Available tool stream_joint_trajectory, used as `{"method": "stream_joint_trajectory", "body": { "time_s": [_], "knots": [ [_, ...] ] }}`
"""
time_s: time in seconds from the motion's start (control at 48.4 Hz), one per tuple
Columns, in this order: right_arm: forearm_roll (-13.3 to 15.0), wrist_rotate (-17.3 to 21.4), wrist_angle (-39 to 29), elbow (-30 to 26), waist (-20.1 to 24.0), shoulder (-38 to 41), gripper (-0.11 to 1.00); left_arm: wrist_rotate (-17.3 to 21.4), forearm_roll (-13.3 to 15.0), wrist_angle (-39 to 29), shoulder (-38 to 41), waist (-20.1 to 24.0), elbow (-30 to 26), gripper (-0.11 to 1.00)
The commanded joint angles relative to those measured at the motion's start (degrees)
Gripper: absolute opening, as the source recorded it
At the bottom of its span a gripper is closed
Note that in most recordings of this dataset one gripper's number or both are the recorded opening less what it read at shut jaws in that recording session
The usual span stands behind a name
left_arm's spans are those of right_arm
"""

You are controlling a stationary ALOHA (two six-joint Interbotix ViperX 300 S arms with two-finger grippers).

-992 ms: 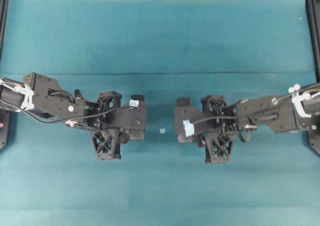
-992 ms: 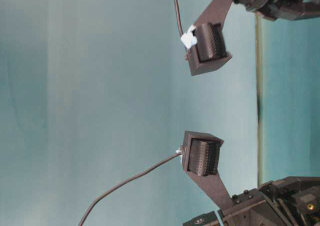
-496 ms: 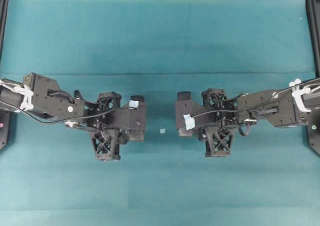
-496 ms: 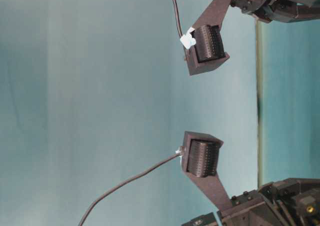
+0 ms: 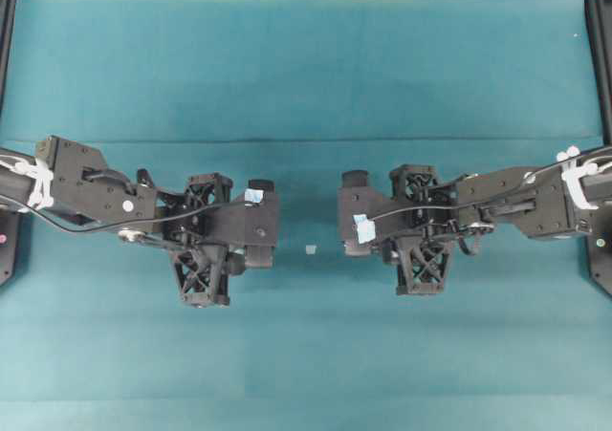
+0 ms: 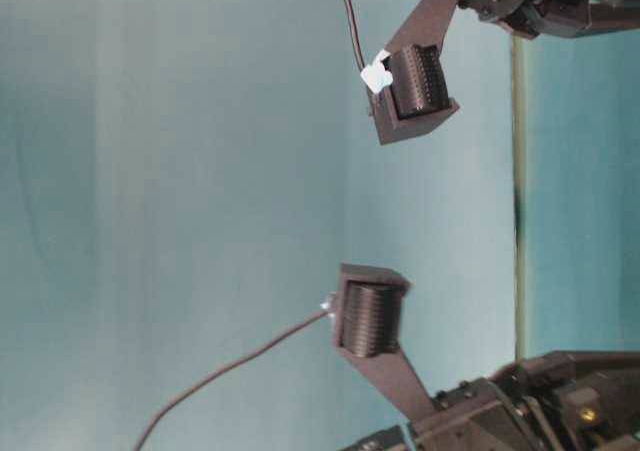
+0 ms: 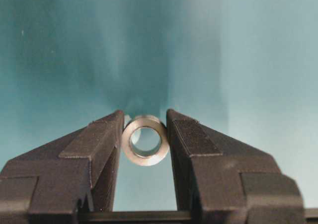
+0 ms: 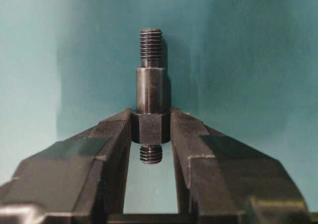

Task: Insert the washer onto the shaft with both hands.
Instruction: 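Lift both parts and rotate grippers to face each other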

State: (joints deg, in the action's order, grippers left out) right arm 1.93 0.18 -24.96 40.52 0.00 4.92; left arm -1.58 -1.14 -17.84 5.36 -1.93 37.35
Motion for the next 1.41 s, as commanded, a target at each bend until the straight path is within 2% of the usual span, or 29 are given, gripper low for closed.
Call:
{"method": "stream_joint_trajectory", "body": {
  "time_s": [0.0, 0.165, 0.351, 0.661, 0.806, 1.385],
  "knots": [
    [0.1, -0.2, 0.4, -0.1, -0.2, -1.8, 0.0, 0.1, -0.1, 0.4, -1.8, -0.2, -1.1, 0.33],
    [-0.1, -0.2, 1.8, 0.6, -0.1, -3.3, 0.0, 0.0, -0.1, 2.9, -4.1, -0.2, -0.3, 0.33],
    [-0.3, -0.1, 5.5, 1.7, 0.5, -4.4, 0.0, 0.0, -0.1, 11.1, -6.8, -0.2, 3.1, 0.33],
    [-2.6, 0.0, 13.7, 4.8, 1.3, -6.3, 0.0, 0.0, -0.1, 19.0, -8.9, -0.2, 6.8, 0.33],
    [-2.9, 0.2, 17.0, 6.2, 2.1, -6.9, 0.0, 0.0, -0.1, 22.3, -9.4, -0.2, 8.0, 0.33],
    [-2.9, 6.0, 30.2, 10.2, 3.4, -9.1, 0.0, -0.7, -0.1, 33.2, -9.8, -0.2, 8.9, 0.33]
  ]
}}
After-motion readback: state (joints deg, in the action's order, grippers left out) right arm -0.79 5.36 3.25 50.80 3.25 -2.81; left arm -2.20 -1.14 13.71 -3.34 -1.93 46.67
